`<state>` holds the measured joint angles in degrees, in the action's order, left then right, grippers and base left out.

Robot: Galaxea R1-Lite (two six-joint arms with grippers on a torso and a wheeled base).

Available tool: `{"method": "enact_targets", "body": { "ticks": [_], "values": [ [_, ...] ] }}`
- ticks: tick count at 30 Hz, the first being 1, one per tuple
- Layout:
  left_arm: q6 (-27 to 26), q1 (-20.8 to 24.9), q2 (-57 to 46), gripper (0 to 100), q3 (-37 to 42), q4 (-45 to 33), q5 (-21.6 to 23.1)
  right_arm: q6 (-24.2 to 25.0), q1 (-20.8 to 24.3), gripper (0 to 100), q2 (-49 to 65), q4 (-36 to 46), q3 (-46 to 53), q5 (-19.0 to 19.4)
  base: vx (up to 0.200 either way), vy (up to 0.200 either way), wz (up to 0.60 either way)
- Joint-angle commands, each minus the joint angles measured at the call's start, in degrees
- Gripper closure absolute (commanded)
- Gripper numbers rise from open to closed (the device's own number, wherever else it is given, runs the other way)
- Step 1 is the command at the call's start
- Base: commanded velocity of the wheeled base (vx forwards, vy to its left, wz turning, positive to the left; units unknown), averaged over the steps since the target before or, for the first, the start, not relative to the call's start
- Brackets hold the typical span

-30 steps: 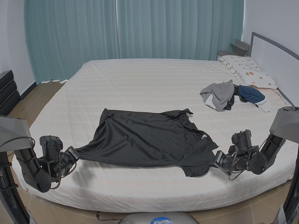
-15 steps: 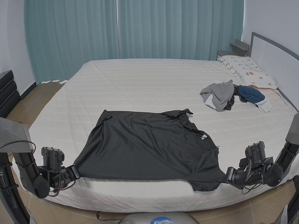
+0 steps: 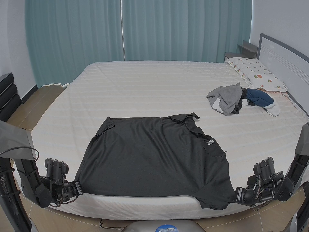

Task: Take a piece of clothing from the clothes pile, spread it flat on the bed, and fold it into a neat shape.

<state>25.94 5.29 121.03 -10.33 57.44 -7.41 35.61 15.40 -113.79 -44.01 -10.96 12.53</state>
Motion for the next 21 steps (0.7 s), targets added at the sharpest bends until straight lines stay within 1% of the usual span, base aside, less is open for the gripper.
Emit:
{"method": "enact_targets", "body": {
  "ticks": [1,4,5,11,15,21],
  "values": [
    [-1.2,0.2,1.0,100,1.2,-0.2,-0.1,-0.5,0.2,100,-2.4,0.0,0.0,0.0,0.0,0.0,0.0],
    [-1.3,0.2,1.1,100,1.3,0.0,-0.1,-0.5,0.2,100,-2.7,-0.1,-0.7,0.3,0.0,0.0,0.0],
    [-1.3,0.4,1.1,0,1.4,0.0,0.0,-0.2,0.2,0,-2.7,-0.2,-1.1,0.3,0.0,0.0,0.0],
    [-1.1,1.0,0.6,0,1.3,0.9,0.3,0.5,-1.1,0,-0.7,-1.8,-2.9,1.4,0.0,0.0,0.0],
    [-0.7,1.2,0.4,0,0.9,3.8,0.3,0.8,-2.4,0,1.1,-2.4,-5.4,1.4,0.0,0.0,0.0],
    [0.1,1.2,-0.7,0,0.7,7.9,0.3,0.9,-1.8,0,1.6,-2.1,-8.8,1.4,0.0,0.0,0.0]
  ]
}}
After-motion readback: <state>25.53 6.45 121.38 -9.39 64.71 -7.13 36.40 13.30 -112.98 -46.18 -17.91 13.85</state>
